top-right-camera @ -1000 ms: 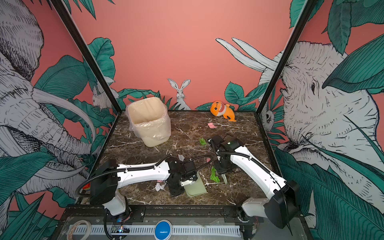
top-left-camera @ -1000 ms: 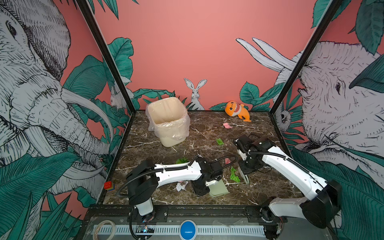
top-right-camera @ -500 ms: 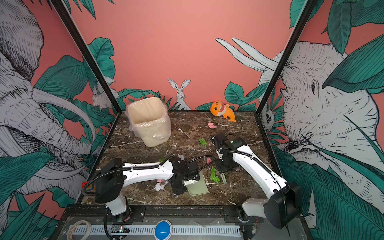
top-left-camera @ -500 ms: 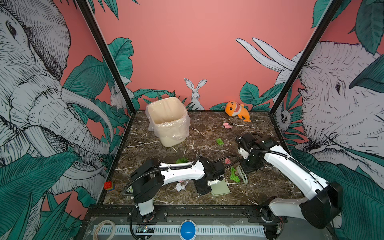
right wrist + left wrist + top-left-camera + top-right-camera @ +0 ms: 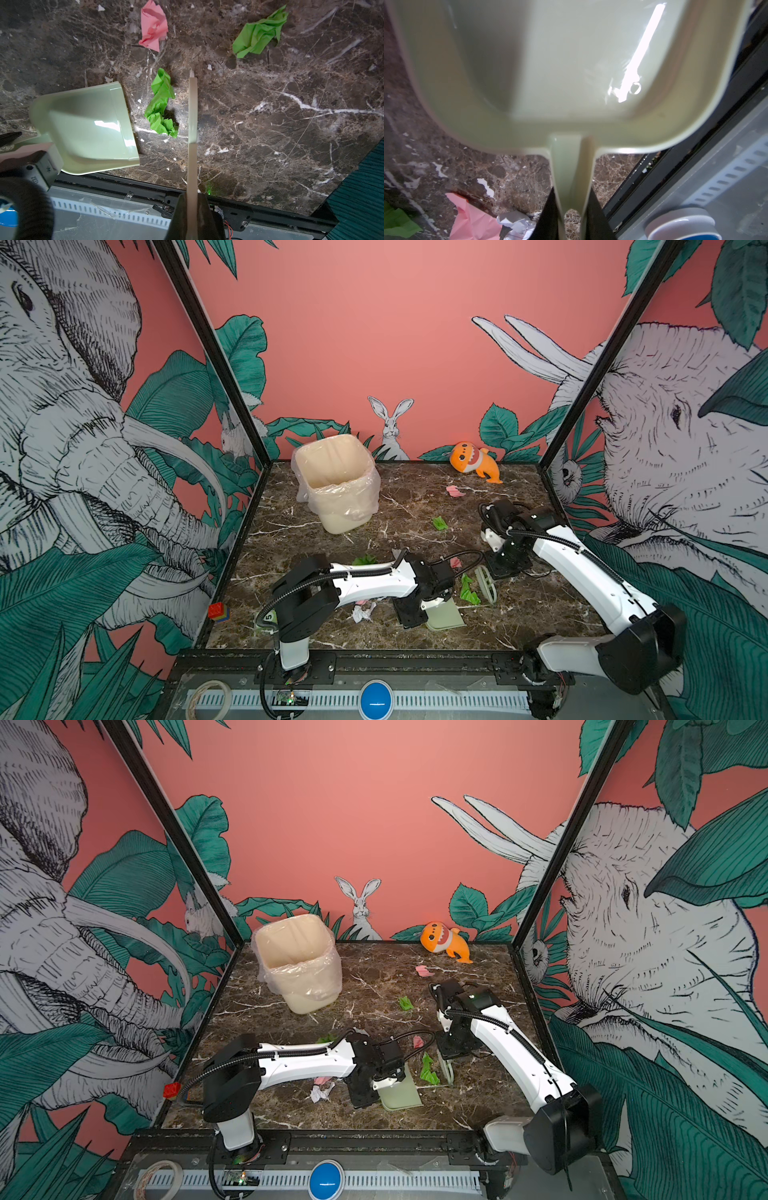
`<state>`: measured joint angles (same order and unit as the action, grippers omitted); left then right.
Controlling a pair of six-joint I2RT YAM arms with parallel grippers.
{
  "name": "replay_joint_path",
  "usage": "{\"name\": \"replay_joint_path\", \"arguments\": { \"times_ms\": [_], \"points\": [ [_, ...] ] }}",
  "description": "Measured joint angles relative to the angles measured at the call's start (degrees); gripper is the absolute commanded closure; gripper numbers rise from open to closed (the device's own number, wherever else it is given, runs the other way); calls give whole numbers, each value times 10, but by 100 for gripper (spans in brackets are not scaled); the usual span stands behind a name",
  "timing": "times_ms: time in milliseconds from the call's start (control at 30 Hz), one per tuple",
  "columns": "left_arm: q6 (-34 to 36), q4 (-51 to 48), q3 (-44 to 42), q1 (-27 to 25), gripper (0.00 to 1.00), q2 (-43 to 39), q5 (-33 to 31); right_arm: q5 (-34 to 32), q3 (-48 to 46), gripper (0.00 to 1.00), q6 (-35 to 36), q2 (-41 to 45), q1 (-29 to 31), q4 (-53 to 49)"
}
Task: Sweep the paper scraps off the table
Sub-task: 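Set the dustpan edge down while the right gripper lowers the brush behind the green scrap, then sweep the green scrap into the dustpan with the brush in the right gripper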
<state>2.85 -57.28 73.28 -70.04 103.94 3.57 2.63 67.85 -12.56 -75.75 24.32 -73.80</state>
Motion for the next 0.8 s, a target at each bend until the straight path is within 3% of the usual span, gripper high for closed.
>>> {"name": "replay_joint_path", "arguments": {
  "times_ms": [400, 800],
  "points": [
    [2, -1, 26, 0, 91, 26, -20, 45, 19, 100, 17, -30, -1, 1],
    [13, -3, 26, 10, 91, 28, -35, 41, 24, 100, 23, -33, 3, -5]
  ]
}}
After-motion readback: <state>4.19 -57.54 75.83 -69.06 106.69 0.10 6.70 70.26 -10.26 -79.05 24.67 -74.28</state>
